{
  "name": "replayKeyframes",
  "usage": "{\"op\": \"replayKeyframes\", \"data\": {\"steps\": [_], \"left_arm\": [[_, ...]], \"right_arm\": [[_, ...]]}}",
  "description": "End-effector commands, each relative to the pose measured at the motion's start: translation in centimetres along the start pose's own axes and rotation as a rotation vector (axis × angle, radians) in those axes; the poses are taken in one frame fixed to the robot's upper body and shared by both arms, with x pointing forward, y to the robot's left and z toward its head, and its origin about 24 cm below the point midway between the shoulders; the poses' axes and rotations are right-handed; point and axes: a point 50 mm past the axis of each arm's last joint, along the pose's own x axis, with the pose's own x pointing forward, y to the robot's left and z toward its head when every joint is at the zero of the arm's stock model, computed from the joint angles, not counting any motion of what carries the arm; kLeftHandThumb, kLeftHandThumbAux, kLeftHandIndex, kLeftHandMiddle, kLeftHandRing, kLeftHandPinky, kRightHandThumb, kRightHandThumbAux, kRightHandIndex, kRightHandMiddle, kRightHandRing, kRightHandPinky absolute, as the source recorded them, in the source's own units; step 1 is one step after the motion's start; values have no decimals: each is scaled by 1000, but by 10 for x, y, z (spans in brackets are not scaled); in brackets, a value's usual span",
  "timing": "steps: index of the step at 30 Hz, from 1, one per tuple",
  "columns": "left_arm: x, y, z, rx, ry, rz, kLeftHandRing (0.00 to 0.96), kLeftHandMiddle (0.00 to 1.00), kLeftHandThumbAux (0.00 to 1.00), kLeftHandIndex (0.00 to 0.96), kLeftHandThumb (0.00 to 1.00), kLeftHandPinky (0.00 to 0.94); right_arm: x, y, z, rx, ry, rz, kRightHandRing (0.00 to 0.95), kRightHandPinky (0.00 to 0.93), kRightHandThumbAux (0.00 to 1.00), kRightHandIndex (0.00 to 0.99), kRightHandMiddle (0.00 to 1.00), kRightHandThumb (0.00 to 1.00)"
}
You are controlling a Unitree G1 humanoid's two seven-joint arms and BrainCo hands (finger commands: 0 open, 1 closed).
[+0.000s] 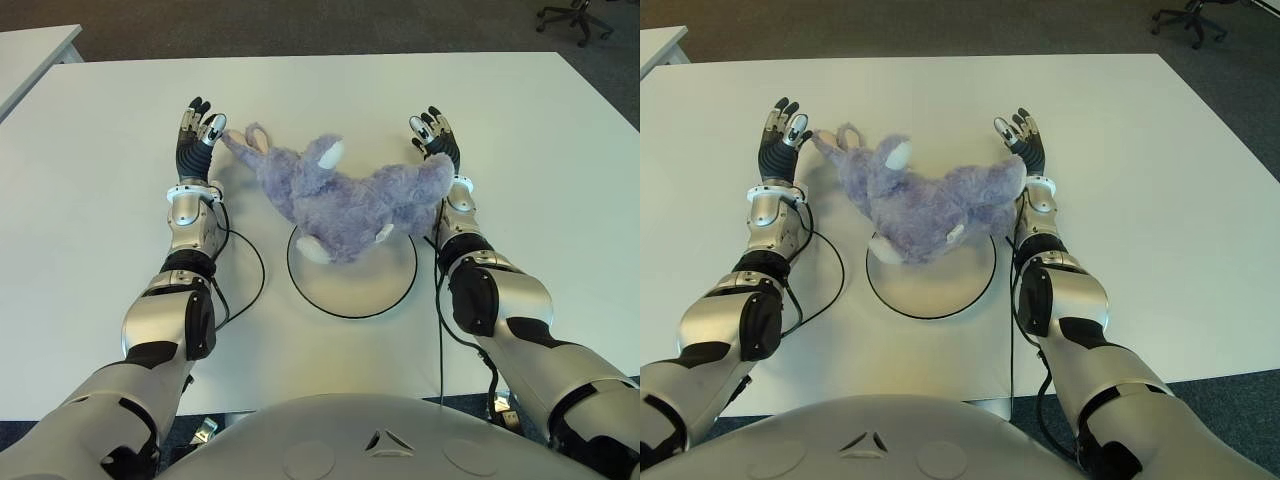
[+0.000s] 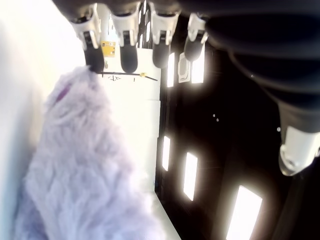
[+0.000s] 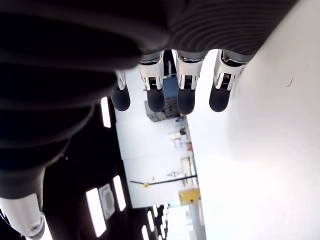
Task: Put the doll into the plate.
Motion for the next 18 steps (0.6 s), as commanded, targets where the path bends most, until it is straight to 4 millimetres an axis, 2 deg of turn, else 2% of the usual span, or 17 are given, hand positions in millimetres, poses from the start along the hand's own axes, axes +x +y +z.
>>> {"op": "replayKeyframes", "data": {"steps": [1,18], "left_arm": [[-9,2,-14,-8,58,28,105,93,548,6,19,126],[-12,0,-22,0,109,23,129,113,539,0,33,165]], "right_arm": [[-20,-9,-40,29,157,-39,75,93,617,32,79,82],[-20,-9,-40,31,158,-38,72,89,613,32,77,80]]}}
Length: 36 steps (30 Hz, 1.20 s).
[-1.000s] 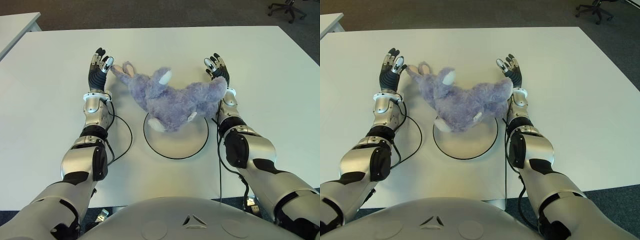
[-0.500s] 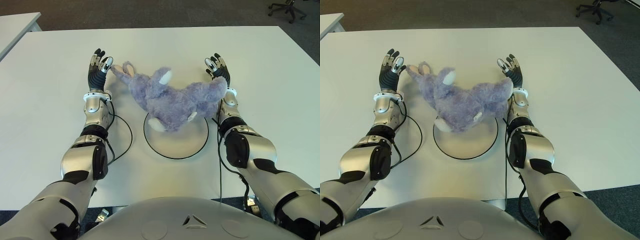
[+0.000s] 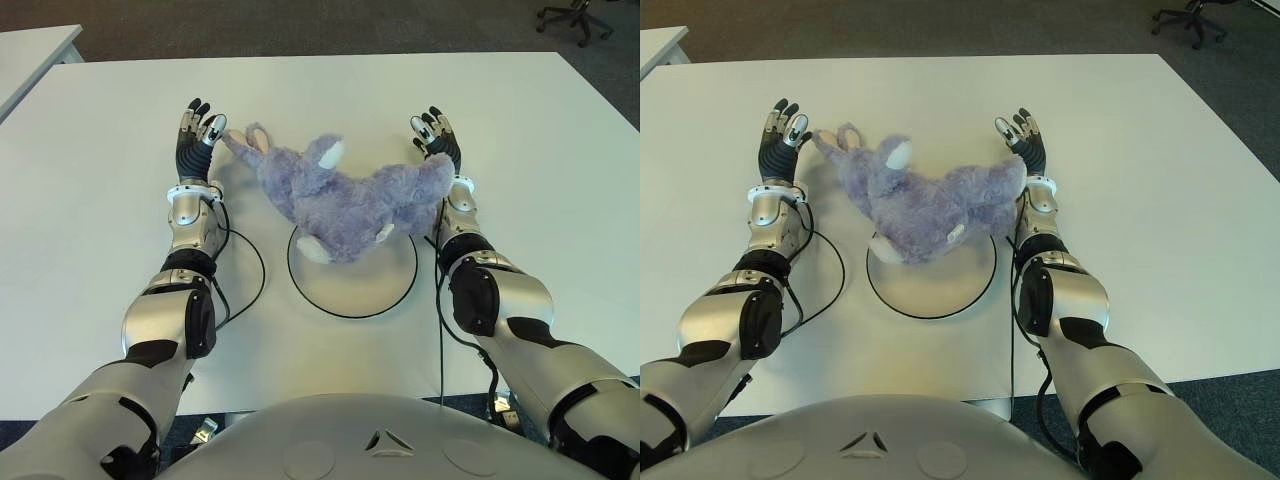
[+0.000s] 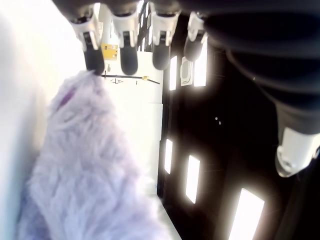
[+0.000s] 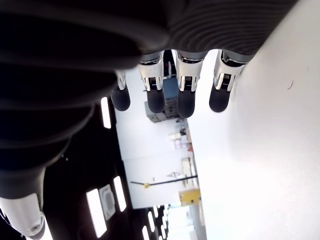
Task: Put the doll into the plate.
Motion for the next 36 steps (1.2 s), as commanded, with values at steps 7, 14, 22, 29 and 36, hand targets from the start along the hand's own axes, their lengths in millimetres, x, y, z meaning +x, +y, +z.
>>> {"op": "replayKeyframes", "data": {"steps": [7,14,22,29,36], "left_arm": [[-13,-1,-23,14,116,1,145,120,561,0,50,172],[-15,-2,-26,24,131,-7,159,137,605,0,65,175],[-17,-4,-30,32,153,-19,145,131,642,0,79,160],[-19,-6,-33,25,174,-26,149,131,645,0,101,162],[-20,-7,-35,28,179,-32,145,126,638,0,97,161]], "right_arm": [[-20,-8,-40,24,157,-37,76,92,611,33,80,79],[-19,-7,-39,28,156,-35,76,92,613,34,81,82],[-19,-7,-40,29,158,-33,64,72,616,31,69,78],[-20,-6,-40,34,157,-36,59,77,611,34,64,72],[-20,-5,-40,30,156,-37,61,78,613,33,65,68]]}}
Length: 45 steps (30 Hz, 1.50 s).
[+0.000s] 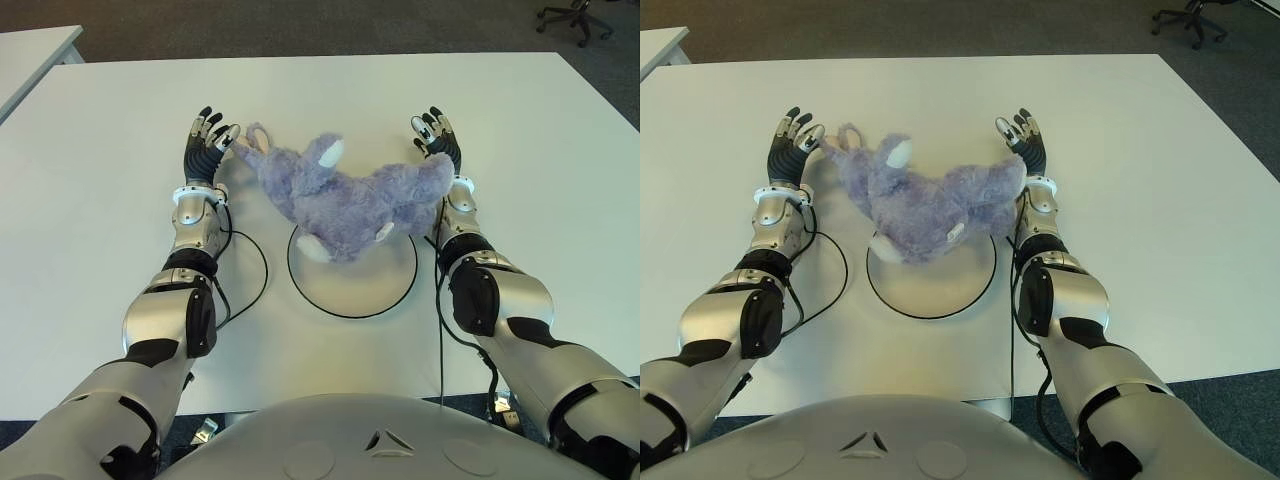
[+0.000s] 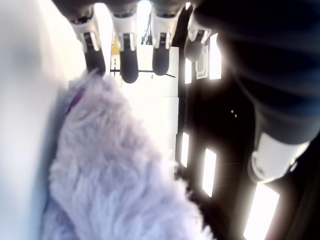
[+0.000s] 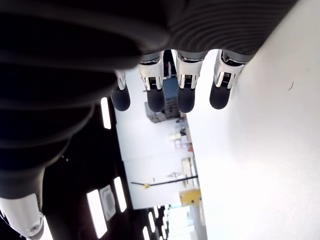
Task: Put the doll into the plate.
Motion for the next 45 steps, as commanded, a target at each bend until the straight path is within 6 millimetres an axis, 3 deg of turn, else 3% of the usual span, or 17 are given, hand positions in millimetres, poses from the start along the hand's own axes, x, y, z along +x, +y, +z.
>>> {"op": "replayKeyframes", "data": {"steps": [1,24,45], "left_arm": [[-18,-3,-28,-5,110,-2,145,126,638,0,97,161],[-23,-7,-37,-12,150,-12,105,104,614,0,62,94],[-29,-9,-48,-14,211,13,102,103,532,14,0,86]], "right_arm": [[-20,-6,-40,26,155,-32,61,78,613,33,65,68],[-20,-5,-41,30,152,-30,65,82,611,33,69,75],[-21,-6,-41,26,154,-30,69,83,614,28,73,74]]}}
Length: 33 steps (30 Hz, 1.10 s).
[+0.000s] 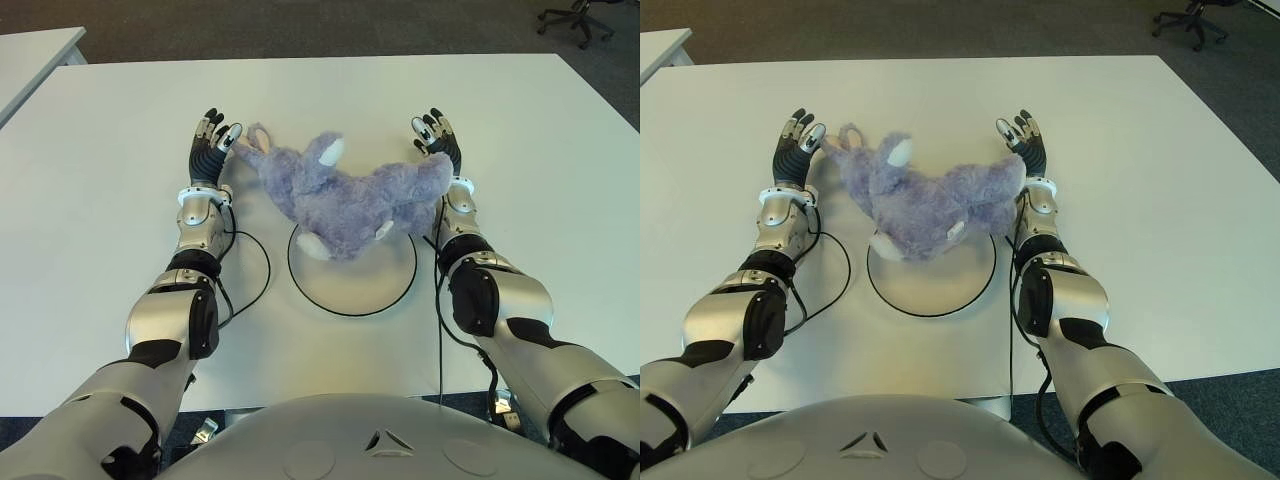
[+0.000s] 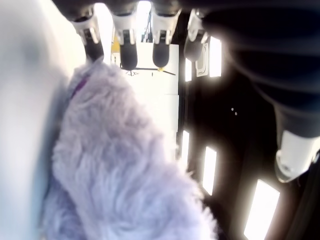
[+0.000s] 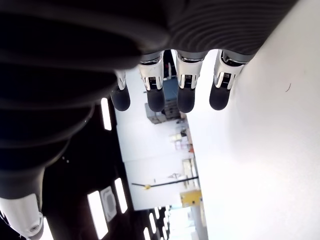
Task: Put the doll into the plate.
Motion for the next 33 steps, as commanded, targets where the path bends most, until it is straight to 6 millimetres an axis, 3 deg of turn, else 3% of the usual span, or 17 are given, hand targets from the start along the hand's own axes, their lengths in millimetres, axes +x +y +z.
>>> {"op": "replayKeyframes", "data": {"steps": [1,20,33], "left_arm": [[-26,0,-42,-14,176,26,102,103,532,14,0,87],[-29,0,-48,-18,211,45,127,121,520,15,0,163],[-30,-1,-52,13,248,38,126,115,503,0,0,86]], "right_arm": [[-20,-6,-40,23,150,-28,69,83,614,27,73,74],[-20,-6,-40,26,154,-31,72,94,607,37,76,77],[-21,-6,-41,34,154,-37,86,103,611,42,90,83]]}}
